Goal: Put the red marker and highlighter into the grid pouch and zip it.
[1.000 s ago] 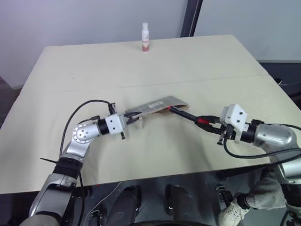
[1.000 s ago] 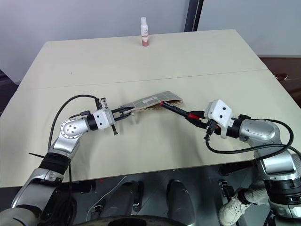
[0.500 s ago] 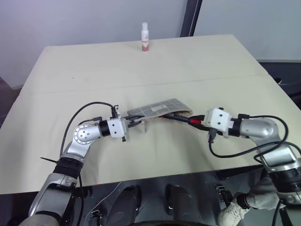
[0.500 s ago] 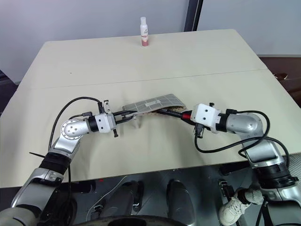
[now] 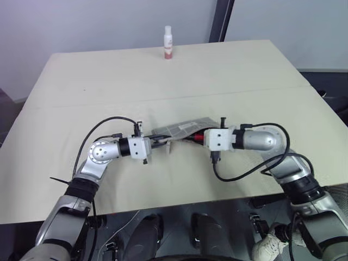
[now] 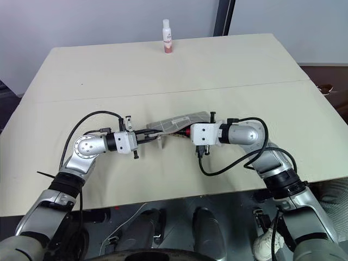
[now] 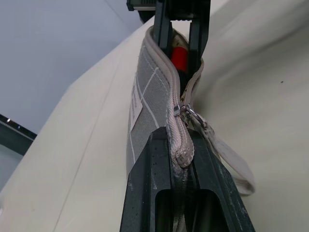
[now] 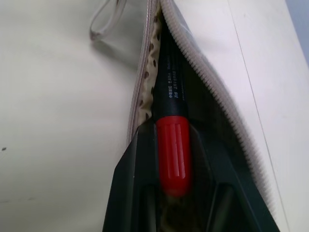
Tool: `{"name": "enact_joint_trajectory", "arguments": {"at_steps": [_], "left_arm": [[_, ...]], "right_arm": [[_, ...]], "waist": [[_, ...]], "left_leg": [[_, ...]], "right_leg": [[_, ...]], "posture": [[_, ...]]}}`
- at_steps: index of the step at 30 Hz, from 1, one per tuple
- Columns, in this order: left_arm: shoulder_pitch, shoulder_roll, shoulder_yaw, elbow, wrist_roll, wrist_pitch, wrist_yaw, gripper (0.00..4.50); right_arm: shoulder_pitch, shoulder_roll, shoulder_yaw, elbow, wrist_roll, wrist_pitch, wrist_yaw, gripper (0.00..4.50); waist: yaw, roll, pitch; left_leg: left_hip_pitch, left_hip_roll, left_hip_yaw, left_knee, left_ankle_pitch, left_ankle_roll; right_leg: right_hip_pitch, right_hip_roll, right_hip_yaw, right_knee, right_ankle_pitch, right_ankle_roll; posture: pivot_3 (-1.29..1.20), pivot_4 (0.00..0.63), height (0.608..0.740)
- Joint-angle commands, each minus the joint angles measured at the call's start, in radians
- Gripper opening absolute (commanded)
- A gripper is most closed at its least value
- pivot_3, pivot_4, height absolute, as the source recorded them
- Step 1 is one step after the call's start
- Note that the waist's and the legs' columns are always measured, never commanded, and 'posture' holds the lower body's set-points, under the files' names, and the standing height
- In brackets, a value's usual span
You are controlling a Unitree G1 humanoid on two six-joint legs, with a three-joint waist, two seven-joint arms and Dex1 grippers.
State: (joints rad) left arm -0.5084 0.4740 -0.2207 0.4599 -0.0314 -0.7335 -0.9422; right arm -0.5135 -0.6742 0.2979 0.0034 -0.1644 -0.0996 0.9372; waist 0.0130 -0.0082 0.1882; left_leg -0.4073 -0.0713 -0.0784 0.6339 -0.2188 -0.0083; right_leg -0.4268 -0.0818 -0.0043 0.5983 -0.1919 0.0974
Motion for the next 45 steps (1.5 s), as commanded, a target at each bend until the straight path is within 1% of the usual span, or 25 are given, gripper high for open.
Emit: {"name": "enact_joint_trajectory", "arguments": {"at_steps": [1, 4, 5, 6, 10, 14, 17, 18, 20, 21, 22, 24, 25, 27, 34, 42, 43, 45], "left_arm": [[-0.007, 0.0, 0.01, -0.04, -0.022, -0.001, 0.006, 0.0], [0.007, 0.005, 0.012, -0.054, -0.02, 0.008, 0.009, 0.0], [0.013, 0.004, 0.014, -0.062, -0.023, 0.015, 0.012, 0.0], [0.02, 0.003, 0.014, -0.069, -0.025, 0.022, 0.015, 0.0], [0.041, -0.004, 0.01, -0.093, -0.015, 0.044, 0.031, 0.0], [0.036, -0.026, 0.003, -0.094, 0.021, 0.064, 0.069, 0.0], [0.033, -0.036, -0.012, -0.096, 0.056, 0.046, 0.087, 0.0], [0.031, -0.039, -0.017, -0.095, 0.072, 0.039, 0.095, 0.0], [0.024, -0.044, -0.022, -0.095, 0.093, 0.03, 0.106, 0.0], [0.016, -0.044, -0.023, -0.093, 0.112, 0.02, 0.119, 0.0], [0.009, -0.043, -0.026, -0.09, 0.129, 0.008, 0.129, 0.0], [-0.012, -0.034, -0.034, -0.078, 0.186, -0.026, 0.162, 0.0], [-0.022, -0.029, -0.04, -0.068, 0.212, -0.045, 0.175, 0.0], [-0.034, -0.027, -0.046, -0.053, 0.231, -0.06, 0.191, 0.0], [-0.066, -0.029, -0.069, -0.035, 0.29, -0.085, 0.24, 0.0], [-0.077, -0.026, -0.086, -0.025, 0.304, -0.089, 0.273, 0.0], [-0.076, -0.026, -0.087, -0.026, 0.304, -0.088, 0.275, 0.0], [-0.074, -0.025, -0.089, -0.03, 0.304, -0.087, 0.278, 0.0]], "right_arm": [[-0.011, -0.001, -0.054, 0.006, 0.026, -0.019, -0.027, 2.35], [0.012, -0.005, -0.111, -0.03, 0.093, 0.021, -0.024, 3.93], [0.034, -0.005, -0.14, -0.068, 0.148, 0.066, -0.009, 4.44], [0.064, -0.008, -0.172, -0.115, 0.217, 0.114, 0.014, 4.48], [0.172, -0.029, -0.281, -0.302, 0.471, 0.34, 0.069, 4.48], [0.277, -0.056, -0.365, -0.451, 0.682, 0.588, 0.051, 4.48], [0.361, -0.039, -0.372, -0.515, 0.811, 0.756, -0.006, 4.48], [0.389, -0.023, -0.347, -0.521, 0.802, 0.761, -0.025, 4.48], [0.409, 0.054, -0.311, -0.498, 0.78, 0.778, -0.116, 4.48], [0.411, 0.081, -0.281, -0.478, 0.739, 0.764, -0.149, 4.48], [0.407, 0.107, -0.258, -0.457, 0.707, 0.75, -0.178, 4.48], [0.374, 0.175, -0.248, -0.399, 0.688, 0.773, -0.256, 4.48], [0.357, 0.199, -0.236, -0.375, 0.681, 0.777, -0.271, 4.48], [0.328, 0.231, -0.214, -0.342, 0.665, 0.766, -0.283, 4.48], [0.25, 0.366, -0.205, -0.308, 0.73, 0.823, -0.317, 4.48], [0.221, 0.434, -0.187, -0.299, 0.745, 0.834, -0.324, 4.48], [0.221, 0.438, -0.188, -0.299, 0.747, 0.836, -0.325, 4.24], [0.223, 0.447, -0.193, -0.297, 0.75, 0.838, -0.329, 3.63]], "waist": [[-0.001, 0.0, 0.0], [-0.001, 0.0, 0.0], [-0.001, 0.0, 0.0], [0.0, 0.0, 0.0], [0.0, 0.0, 0.0], [0.001, 0.0, 0.0], [0.001, 0.0, 0.0], [0.0, 0.0, 0.0], [-0.002, -0.001, 0.0], [-0.003, -0.001, 0.0], [-0.002, -0.001, 0.0], [0.0, -0.001, 0.0], [0.0, -0.001, 0.0], [0.0, -0.001, 0.0], [-0.001, -0.001, 0.0], [-0.002, 0.0, 0.0], [-0.002, 0.0, 0.0], [-0.002, 0.0, 0.0]], "left_leg": [[0.0, 0.0, 0.0, 0.0, 0.0, 0.0], [0.0, 0.0, 0.0, 0.0, 0.0, 0.0], [0.0, 0.0, 0.0, 0.0, 0.0, 0.0], [0.0, 0.0, 0.0, 0.0, 0.0, 0.0], [0.0, 0.0, -0.001, -0.001, 0.0, 0.0], [0.0, 0.001, -0.001, 0.0, 0.0, 0.0], [0.0, 0.001, -0.001, 0.0, 0.0, 0.0], [0.0, 0.001, -0.001, 0.0, 0.0, 0.0], [0.0, 0.001, -0.001, 0.0, 0.0, 0.0], [0.0, 0.002, 0.0, 0.0, 0.0, 0.0], [0.0, 0.001, 0.0, 0.0, 0.0, 0.0], [0.0, 0.001, 0.0, 0.0, 0.0, 0.0], [0.0, 0.001, 0.0, 0.001, 0.0, 0.0], [0.0, 0.001, 0.0, 0.001, 0.0, 0.0], [0.0, 0.001, 0.0, 0.0, 0.0, 0.0], [0.0, 0.001, 0.0, 0.0, 0.0, 0.0], [0.0, 0.001, 0.0, 0.0, 0.0, 0.0], [0.0, 0.001, 0.0, 0.0, 0.0, 0.0]], "right_leg": [[0.0, 0.0, 0.0, 0.0, 0.0, 0.0], [0.0, 0.0, 0.0, 0.0, 0.0, 0.0], [0.0, 0.0, 0.0, 0.0, 0.0, 0.0], [0.0, 0.0, 0.0, 0.0, 0.0, 0.0], [0.0, 0.0, 0.0, 0.0, 0.0, 0.0], [0.0, -0.002, 0.0, 0.0, -0.001, -0.003], [0.001, -0.002, 0.0, 0.0, -0.002, -0.003], [0.001, -0.002, 0.0, 0.0, -0.002, -0.003], [0.001, -0.002, 0.0, 0.0, -0.002, -0.003], [0.001, -0.002, 0.0, 0.0, -0.001, -0.003], [0.0, -0.002, 0.001, 0.0, -0.001, -0.003], [0.0, 0.0, 0.0, 0.0, -0.001, -0.003], [0.0, 0.0, 0.0, 0.0, -0.001, -0.003], [0.0, 0.0, 0.0, 0.0, 0.0, -0.002], [-0.001, 0.001, 0.0, 0.0, 0.001, 0.001], [-0.001, 0.001, 0.0, 0.001, 0.001, 0.001], [-0.001, 0.001, 0.0, 0.001, 0.001, 0.001], [-0.001, 0.001, 0.0, 0.001, 0.001, 0.001]], "posture": [[0.0, 0.15, 0.74], [0.0, 0.15, 0.74], [0.0, 0.15, 0.74], [0.0, 0.15, 0.74], [0.0, 0.15, 0.74], [0.0, 0.15, 0.74], [0.0, 0.15, 0.74], [0.0, 0.15, 0.74], [0.0, 0.15, 0.74], [0.0, 0.15, 0.74], [0.0, 0.15, 0.74], [0.0, 0.15, 0.74], [0.0, 0.15, 0.74], [0.0, 0.15, 0.74], [0.0, 0.15, 0.74], [0.0, 0.15, 0.74], [0.0, 0.15, 0.74], [0.0, 0.15, 0.74]]}}
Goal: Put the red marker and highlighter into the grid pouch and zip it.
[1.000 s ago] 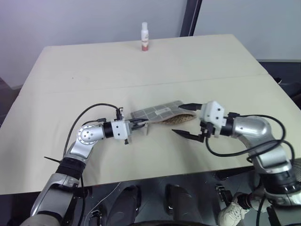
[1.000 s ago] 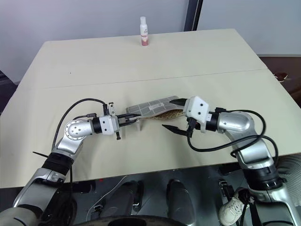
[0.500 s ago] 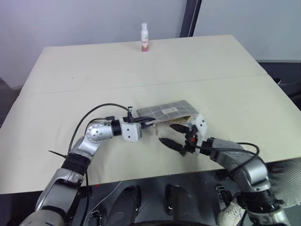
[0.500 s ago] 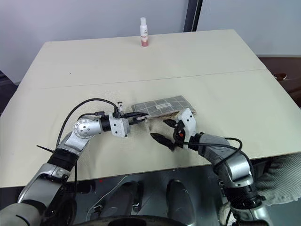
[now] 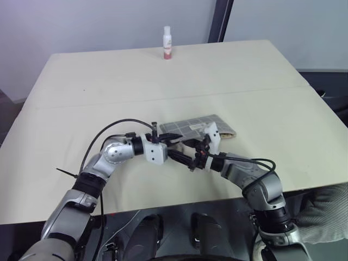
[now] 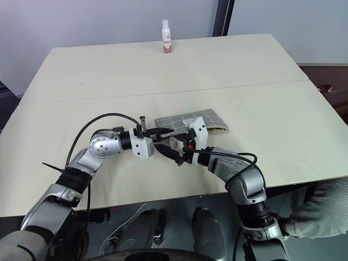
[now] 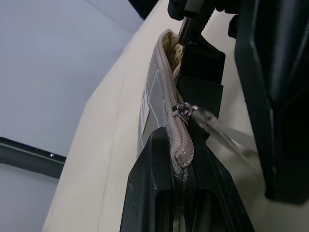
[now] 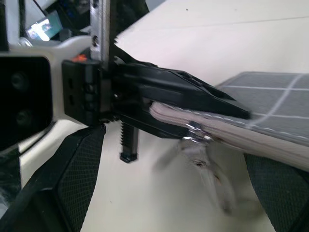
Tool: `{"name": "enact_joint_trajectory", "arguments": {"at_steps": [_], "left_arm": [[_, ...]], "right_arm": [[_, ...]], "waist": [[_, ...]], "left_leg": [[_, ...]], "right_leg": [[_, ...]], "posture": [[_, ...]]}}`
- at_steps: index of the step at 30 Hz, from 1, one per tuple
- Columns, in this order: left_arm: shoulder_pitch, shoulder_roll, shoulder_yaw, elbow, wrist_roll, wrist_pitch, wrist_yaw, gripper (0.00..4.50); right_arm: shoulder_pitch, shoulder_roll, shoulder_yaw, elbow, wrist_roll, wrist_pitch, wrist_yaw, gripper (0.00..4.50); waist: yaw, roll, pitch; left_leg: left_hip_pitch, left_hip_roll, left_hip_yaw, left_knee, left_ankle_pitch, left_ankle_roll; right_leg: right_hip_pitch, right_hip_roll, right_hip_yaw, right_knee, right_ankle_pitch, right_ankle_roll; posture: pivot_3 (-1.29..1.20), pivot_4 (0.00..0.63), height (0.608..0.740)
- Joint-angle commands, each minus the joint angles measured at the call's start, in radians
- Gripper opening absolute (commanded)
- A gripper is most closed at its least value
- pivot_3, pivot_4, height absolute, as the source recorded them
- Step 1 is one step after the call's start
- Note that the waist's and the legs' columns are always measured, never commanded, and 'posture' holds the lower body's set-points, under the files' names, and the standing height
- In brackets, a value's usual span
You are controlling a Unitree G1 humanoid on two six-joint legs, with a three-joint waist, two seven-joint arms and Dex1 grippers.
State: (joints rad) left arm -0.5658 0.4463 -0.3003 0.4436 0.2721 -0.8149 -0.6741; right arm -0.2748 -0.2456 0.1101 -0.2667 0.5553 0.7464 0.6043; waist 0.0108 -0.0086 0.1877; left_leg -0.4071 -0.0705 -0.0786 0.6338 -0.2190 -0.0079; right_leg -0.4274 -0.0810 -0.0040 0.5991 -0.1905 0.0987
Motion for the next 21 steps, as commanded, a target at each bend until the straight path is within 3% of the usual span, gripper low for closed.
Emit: {"name": "enact_joint_trajectory", "arguments": {"at_steps": [1, 7, 10, 14, 21], "left_arm": [[-0.015, 0.002, -0.009, -0.015, -0.002, -0.003, 0.011, 0.0], [-0.006, 0.007, -0.013, -0.022, -0.002, -0.001, 0.019, 0.0], [-0.002, 0.009, -0.015, -0.024, -0.008, 0.002, 0.022, 0.0], [0.007, 0.016, -0.008, -0.022, -0.031, 0.01, 0.015, 0.0], [0.025, 0.048, 0.012, -0.009, -0.087, 0.026, 0.002, 0.0]], "right_arm": [[-0.013, 0.022, -0.01, -0.026, 0.033, -0.008, 0.001, 3.16], [-0.001, 0.021, -0.021, -0.032, 0.047, 0.001, 0.005, 0.17], [0.005, 0.004, -0.02, -0.038, 0.034, -0.005, 0.007, 0.07], [0.035, -0.1, -0.04, -0.04, -0.011, -0.031, 0.042, 0.07], [0.069, -0.315, -0.198, 0.068, -0.034, -0.108, 0.112, 0.07]], "waist": [[0.001, 0.0, 0.0], [-0.003, 0.0, 0.0], [-0.002, 0.0, 0.0], [0.002, 0.0, 0.0], [0.002, 0.0, 0.0]], "left_leg": [[0.0, 0.0, 0.0, 0.0, 0.0, 0.0], [0.0, 0.0, 0.0, 0.0, 0.0, 0.0], [0.0, 0.0, 0.0, 0.0, 0.0, 0.0], [0.0, 0.0, 0.0, 0.0, 0.0, 0.0], [0.0, -0.001, 0.0, 0.001, 0.0, 0.0]], "right_leg": [[0.0, 0.0, 0.0, 0.0, 0.0, 0.0], [0.0, 0.0, 0.0, 0.0, 0.0, 0.0], [0.0, 0.0, 0.0, 0.0, 0.0, 0.0], [0.0, 0.0, 0.0, 0.0, 0.0, 0.0], [0.001, -0.001, 0.0, 0.0, 0.0, 0.0]], "posture": [[0.0, 0.15, 0.74], [0.0, 0.15, 0.74], [0.0, 0.15, 0.74], [0.0, 0.15, 0.74], [0.0, 0.15, 0.74]]}}
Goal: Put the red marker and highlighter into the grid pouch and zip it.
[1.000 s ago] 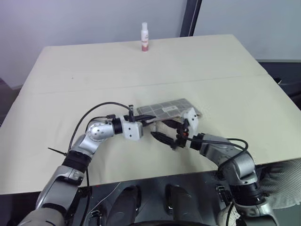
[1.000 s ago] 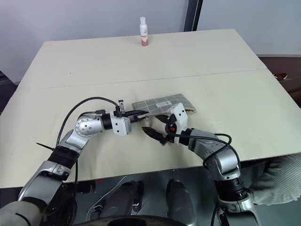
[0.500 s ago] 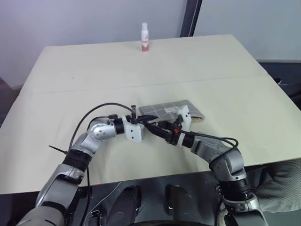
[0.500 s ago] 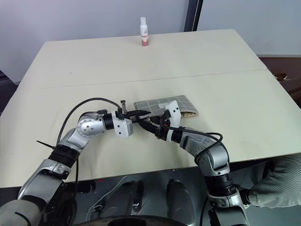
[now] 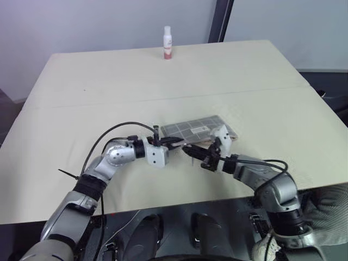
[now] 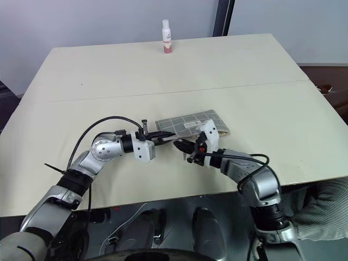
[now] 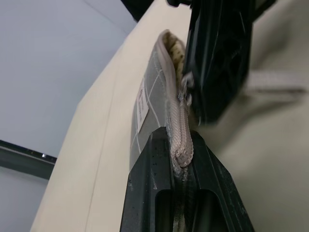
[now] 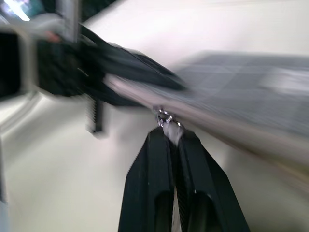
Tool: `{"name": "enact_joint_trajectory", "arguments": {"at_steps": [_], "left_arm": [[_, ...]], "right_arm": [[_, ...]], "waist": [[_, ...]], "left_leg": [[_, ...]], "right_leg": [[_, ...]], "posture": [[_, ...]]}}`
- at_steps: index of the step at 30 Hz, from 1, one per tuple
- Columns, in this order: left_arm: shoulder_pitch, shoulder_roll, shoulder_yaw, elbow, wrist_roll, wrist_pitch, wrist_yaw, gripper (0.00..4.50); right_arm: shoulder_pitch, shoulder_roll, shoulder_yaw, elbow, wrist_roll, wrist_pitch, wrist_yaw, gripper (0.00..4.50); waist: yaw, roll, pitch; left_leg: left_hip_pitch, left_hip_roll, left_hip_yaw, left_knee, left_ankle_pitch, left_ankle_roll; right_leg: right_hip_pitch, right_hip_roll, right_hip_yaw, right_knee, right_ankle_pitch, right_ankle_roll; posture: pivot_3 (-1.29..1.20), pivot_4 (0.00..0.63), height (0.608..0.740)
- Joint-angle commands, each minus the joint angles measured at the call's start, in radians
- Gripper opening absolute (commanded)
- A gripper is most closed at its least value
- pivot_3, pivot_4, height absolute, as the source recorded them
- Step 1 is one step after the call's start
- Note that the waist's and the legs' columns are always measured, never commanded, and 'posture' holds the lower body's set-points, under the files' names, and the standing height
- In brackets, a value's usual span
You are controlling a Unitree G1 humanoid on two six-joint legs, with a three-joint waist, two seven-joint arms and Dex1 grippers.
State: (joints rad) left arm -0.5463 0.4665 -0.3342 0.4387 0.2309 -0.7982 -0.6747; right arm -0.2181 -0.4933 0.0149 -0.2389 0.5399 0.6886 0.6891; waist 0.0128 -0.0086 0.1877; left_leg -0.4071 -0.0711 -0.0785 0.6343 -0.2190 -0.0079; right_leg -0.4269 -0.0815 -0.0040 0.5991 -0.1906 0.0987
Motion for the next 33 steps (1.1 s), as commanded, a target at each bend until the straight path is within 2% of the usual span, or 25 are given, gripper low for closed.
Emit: {"name": "enact_joint_trajectory", "arguments": {"at_steps": [1, 4, 7, 17, 20, 25, 26, 27, 30, 33], "left_arm": [[0.005, 0.029, 0.046, -0.003, -0.052, 0.013, 0.003, 0.0], [0.001, 0.033, 0.04, 0.006, -0.052, 0.009, 0.01, 0.0], [-0.002, 0.033, 0.041, 0.016, -0.058, 0.015, 0.008, 0.0], [0.001, 0.021, 0.045, 0.02, -0.161, 0.095, -0.07, 0.0], [-0.016, 0.01, 0.062, 0.033, -0.181, 0.125, -0.067, 1.08], [-0.021, 0.006, 0.099, 0.035, -0.202, 0.143, -0.061, 3.47], [-0.017, 0.015, 0.111, 0.036, -0.224, 0.152, -0.076, 4.05], [-0.011, 0.023, 0.124, 0.033, -0.25, 0.167, -0.093, 4.45], [0.029, 0.043, 0.184, -0.025, -0.364, 0.248, -0.142, 4.5], [0.11, 0.086, 0.235, -0.128, -0.477, 0.355, -0.213, 4.5]], "right_arm": [[0.018, -0.092, -0.118, 0.062, -0.026, -0.069, 0.039, 0.07], [0.053, -0.175, -0.159, 0.133, -0.055, -0.124, 0.092, 0.07], [0.069, -0.211, -0.193, 0.166, -0.057, -0.159, 0.118, 0.07], [0.097, -0.181, -0.183, 0.108, -0.039, -0.166, 0.116, 0.07], [0.1, -0.162, -0.177, 0.065, -0.018, -0.16, 0.116, 0.99], [0.123, -0.182, -0.182, -0.019, 0.026, -0.132, 0.165, 3.39], [0.139, -0.199, -0.188, -0.042, 0.043, -0.122, 0.189, 4.02], [0.155, -0.216, -0.194, -0.062, 0.054, -0.114, 0.208, 4.4], [0.205, -0.28, -0.211, -0.107, 0.044, -0.127, 0.249, 4.49], [0.247, -0.331, -0.276, -0.149, 0.103, -0.083, 0.283, 4.49]], "waist": [[0.0, 0.0, 0.0], [0.0, 0.0, 0.0], [-0.002, 0.0, 0.0], [0.0, 0.0, 0.0], [-0.001, 0.0, 0.0], [0.0, 0.0, 0.0], [0.0, 0.0, 0.0], [0.002, 0.0, 0.0], [0.0, 0.0, 0.0], [-0.003, 0.0, 0.0]], "left_leg": [[0.0, 0.0, 0.0, 0.0, 0.0, 0.0], [0.0, 0.0, 0.0, 0.0, 0.0, 0.0], [0.0, 0.0, 0.0, 0.0, 0.0, 0.0], [0.0, 0.001, 0.001, 0.001, 0.0, 0.0], [0.0, 0.001, 0.0, 0.002, 0.0, 0.0], [0.0, 0.001, 0.0, 0.002, 0.0, 0.0], [0.0, 0.001, 0.0, 0.002, 0.0, 0.0], [0.0, 0.001, 0.0, 0.002, 0.0, 0.0], [-0.001, 0.001, 0.0, 0.002, 0.0, 0.001], [-0.001, 0.001, 0.0, 0.002, 0.0, 0.0]], "right_leg": [[0.0, 0.0, 0.0, 0.0, 0.0, 0.0], [0.0, 0.0, 0.0, 0.0, 0.0, 0.0], [0.0, 0.0, 0.0, 0.0, 0.0, 0.0], [0.001, 0.0, 0.0, 0.0, 0.0, 0.0], [0.001, 0.0, 0.0, 0.0, 0.0, 0.0], [0.001, 0.0, 0.0, 0.0, 0.0, 0.0], [0.001, 0.0, 0.0, 0.0, 0.0, 0.0], [0.001, 0.0, 0.0, 0.0, 0.0, 0.0], [0.001, 0.0, 0.0, 0.0, 0.0, 0.0], [0.001, -0.001, 0.0, 0.0, -0.002, -0.003]], "posture": [[0.0, 0.15, 0.74], [0.0, 0.15, 0.74], [0.0, 0.15, 0.74], [0.0, 0.15, 0.74], [0.0, 0.15, 0.74], [0.0, 0.15, 0.74], [0.0, 0.15, 0.74], [0.0, 0.15, 0.74], [0.0, 0.15, 0.74], [0.0, 0.15, 0.74]]}}
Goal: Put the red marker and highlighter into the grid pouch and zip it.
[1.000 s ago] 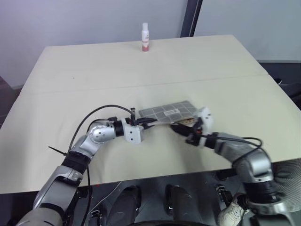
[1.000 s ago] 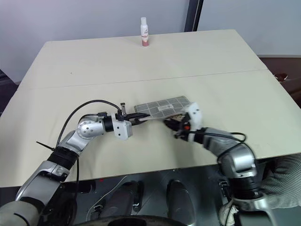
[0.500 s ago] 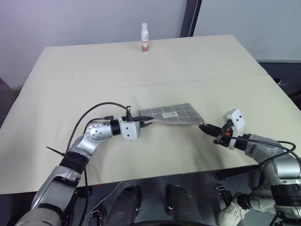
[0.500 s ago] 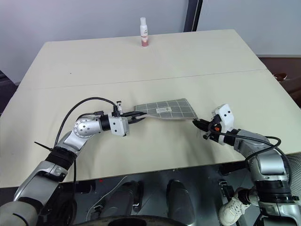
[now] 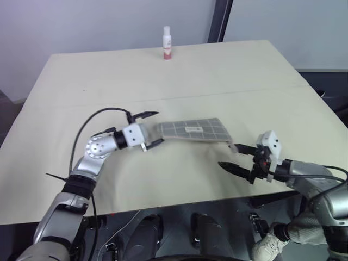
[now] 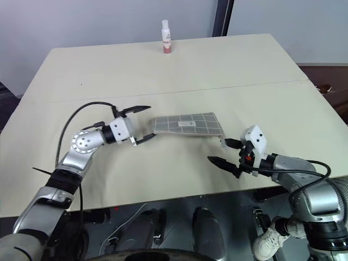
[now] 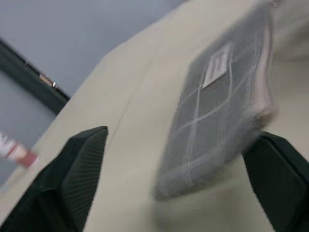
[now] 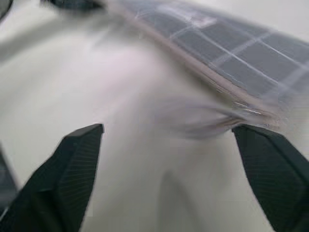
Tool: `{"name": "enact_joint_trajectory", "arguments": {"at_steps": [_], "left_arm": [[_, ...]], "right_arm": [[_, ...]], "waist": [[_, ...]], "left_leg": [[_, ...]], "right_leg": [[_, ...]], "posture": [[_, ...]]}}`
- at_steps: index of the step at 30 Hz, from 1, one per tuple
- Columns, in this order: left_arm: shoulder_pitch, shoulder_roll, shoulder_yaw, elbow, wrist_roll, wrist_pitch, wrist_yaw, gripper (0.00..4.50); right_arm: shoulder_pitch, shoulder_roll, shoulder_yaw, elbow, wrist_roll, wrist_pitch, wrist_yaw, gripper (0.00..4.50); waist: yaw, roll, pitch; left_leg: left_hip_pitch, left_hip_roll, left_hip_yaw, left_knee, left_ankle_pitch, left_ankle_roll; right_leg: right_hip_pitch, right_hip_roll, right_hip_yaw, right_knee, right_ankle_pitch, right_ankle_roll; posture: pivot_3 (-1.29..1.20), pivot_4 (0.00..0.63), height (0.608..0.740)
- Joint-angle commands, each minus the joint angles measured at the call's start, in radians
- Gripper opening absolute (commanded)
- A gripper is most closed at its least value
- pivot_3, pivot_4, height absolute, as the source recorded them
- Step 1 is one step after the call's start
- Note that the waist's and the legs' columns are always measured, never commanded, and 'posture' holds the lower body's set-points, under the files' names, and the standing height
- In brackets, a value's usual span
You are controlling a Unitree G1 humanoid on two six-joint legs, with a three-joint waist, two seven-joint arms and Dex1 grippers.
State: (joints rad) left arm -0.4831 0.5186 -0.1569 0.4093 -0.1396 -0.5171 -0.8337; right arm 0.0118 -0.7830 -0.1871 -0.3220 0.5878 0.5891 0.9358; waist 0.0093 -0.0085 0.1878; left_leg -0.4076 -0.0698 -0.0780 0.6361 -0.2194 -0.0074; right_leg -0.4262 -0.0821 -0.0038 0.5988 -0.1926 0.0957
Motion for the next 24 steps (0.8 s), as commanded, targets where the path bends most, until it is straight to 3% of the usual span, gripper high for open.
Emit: {"name": "enact_joint_trajectory", "arguments": {"at_steps": [1, 5, 12, 24], "left_arm": [[0.076, 0.051, 0.073, -0.13, -0.131, 0.101, -0.072, 4.5], [0.163, 0.101, 0.164, -0.19, -0.213, 0.231, -0.075, 4.5], [0.129, 0.113, 0.309, -0.066, -0.262, 0.389, -0.01, 4.5], [0.109, 0.111, 0.367, 0.032, -0.225, 0.372, -0.007, 4.5]], "right_arm": [[0.035, -0.06, -0.091, -0.078, 0.06, 0.018, 0.053, 4.49], [0.098, -0.104, -0.152, -0.133, 0.095, 0.026, 0.093, 4.49], [0.08, -0.015, -0.073, -0.22, 0.081, -0.046, 0.055, 4.49], [0.063, -0.033, -0.066, -0.109, -0.016, -0.121, 0.055, 4.49]], "waist": [[0.0, 0.0, 0.0], [0.004, 0.0, 0.0], [0.004, 0.0, 0.0], [0.005, -0.001, 0.0]], "left_leg": [[0.0, 0.0, 0.0, 0.0, 0.0, 0.0], [0.0, 0.002, 0.0, 0.0, 0.0, 0.0], [0.0, 0.007, 0.003, 0.003, 0.0, -0.001], [-0.001, 0.008, 0.005, 0.003, -0.001, 0.0]], "right_leg": [[0.0, 0.0, 0.0, 0.0, 0.0, 0.0], [0.0, 0.0, 0.0, 0.0, 0.0, -0.001], [0.003, 0.001, -0.002, -0.001, -0.002, 0.002], [0.001, 0.0, -0.002, -0.002, 0.001, -0.003]], "posture": [[0.0, 0.15, 0.74], [0.0, 0.15, 0.74], [0.0, 0.15, 0.74], [0.0, 0.15, 0.74]]}}
